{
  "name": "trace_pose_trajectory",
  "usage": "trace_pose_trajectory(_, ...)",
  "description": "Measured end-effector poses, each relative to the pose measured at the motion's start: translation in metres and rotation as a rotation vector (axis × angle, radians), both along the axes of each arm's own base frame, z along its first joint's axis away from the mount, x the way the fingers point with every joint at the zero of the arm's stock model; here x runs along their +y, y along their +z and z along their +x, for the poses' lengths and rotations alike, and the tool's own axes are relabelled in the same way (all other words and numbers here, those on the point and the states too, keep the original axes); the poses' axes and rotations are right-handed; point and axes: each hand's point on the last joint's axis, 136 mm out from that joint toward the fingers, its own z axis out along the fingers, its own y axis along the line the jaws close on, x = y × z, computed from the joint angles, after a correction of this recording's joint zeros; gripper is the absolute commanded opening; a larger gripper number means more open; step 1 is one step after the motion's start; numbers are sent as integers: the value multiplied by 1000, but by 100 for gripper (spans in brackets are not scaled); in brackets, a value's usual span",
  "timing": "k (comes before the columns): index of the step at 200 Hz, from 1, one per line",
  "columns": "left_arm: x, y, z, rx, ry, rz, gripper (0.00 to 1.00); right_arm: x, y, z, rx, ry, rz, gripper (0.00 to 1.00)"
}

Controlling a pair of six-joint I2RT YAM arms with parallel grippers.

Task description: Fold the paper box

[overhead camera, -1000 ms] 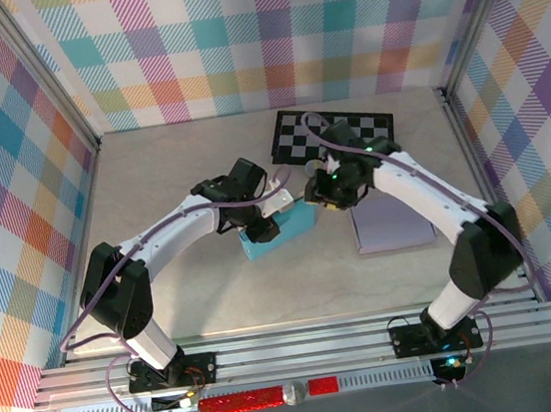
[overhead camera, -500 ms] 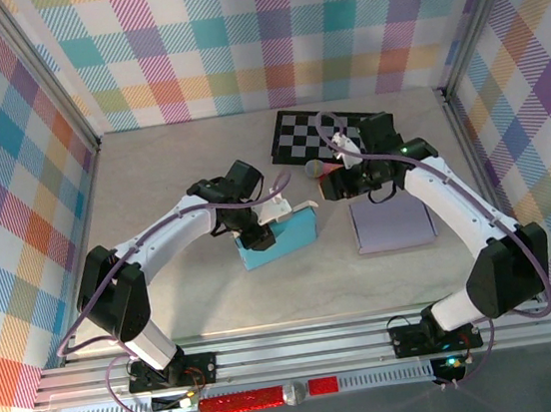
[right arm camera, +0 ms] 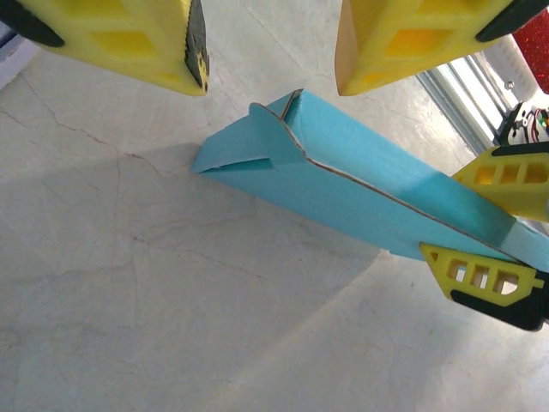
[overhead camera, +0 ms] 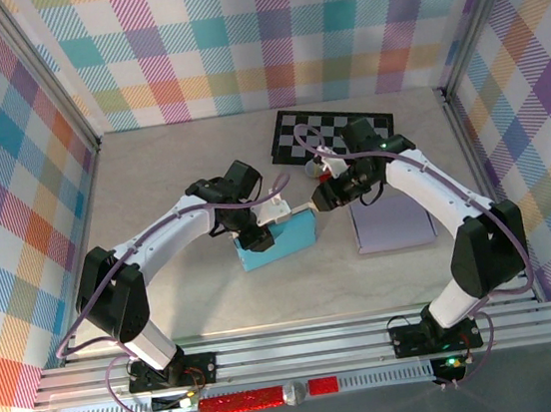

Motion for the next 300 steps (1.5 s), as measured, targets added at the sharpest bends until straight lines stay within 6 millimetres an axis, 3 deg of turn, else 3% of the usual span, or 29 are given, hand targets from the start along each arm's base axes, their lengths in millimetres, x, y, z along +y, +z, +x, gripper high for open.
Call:
trace_pose_trajectory(70,0,0,0,0,1,0,38,13,-10,6,20,38,-10,40)
trace_pose_trajectory(118,0,0,0,0,1,0,38,15,-11,4,23,45,-11,25)
trace_pose_trajectory(275,0,0,1,4,14,-3,38,19,-9,4,-18,53,-73,0)
trace_pose_trajectory(300,0,1,1,7,25,-5,36,18,-8,6,-35,40,-93,0)
